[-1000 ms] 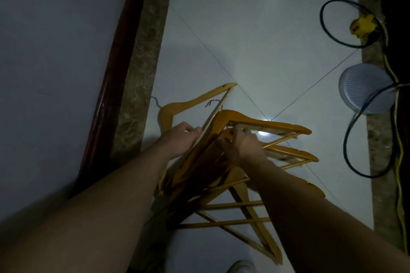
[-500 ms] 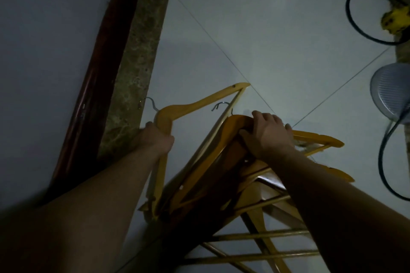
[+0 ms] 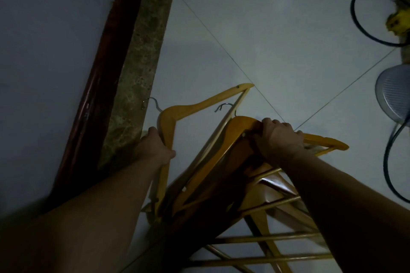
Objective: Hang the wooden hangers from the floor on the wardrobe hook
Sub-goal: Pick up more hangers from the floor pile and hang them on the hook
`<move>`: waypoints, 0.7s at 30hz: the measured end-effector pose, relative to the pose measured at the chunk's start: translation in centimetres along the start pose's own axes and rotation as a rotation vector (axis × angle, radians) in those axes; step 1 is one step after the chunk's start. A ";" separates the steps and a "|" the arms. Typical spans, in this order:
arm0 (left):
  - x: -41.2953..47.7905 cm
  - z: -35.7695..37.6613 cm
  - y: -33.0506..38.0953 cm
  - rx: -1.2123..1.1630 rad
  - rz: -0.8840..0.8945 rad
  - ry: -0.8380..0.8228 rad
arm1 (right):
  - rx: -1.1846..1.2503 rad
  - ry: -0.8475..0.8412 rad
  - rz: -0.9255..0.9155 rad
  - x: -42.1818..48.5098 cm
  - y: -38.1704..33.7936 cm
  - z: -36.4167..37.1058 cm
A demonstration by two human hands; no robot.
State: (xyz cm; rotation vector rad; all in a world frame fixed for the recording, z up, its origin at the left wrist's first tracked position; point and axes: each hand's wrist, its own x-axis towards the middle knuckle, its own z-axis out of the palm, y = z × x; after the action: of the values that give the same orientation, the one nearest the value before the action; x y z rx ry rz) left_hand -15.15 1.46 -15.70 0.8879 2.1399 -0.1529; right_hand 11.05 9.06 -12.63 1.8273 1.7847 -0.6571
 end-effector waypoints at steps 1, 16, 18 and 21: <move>0.0 0.0 0.1 0.008 0.001 -0.007 | -0.027 0.013 -0.012 0.0 0.0 -0.1; 1.8 0.4 1.7 -0.238 -0.086 0.097 | -0.088 0.016 -0.135 -0.3 0.3 0.3; 1.4 0.2 2.1 -0.245 -0.047 0.100 | -0.056 0.005 -0.145 -0.4 0.4 0.2; 1.1 0.0 2.9 -0.238 0.030 0.146 | 0.002 -0.028 -0.154 -0.8 0.7 0.0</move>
State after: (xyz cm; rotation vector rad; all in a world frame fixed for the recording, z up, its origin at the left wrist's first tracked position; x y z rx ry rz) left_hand -13.79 4.17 -15.93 0.8112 2.2213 0.1842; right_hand 11.70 8.49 -12.10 1.6849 1.9204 -0.7391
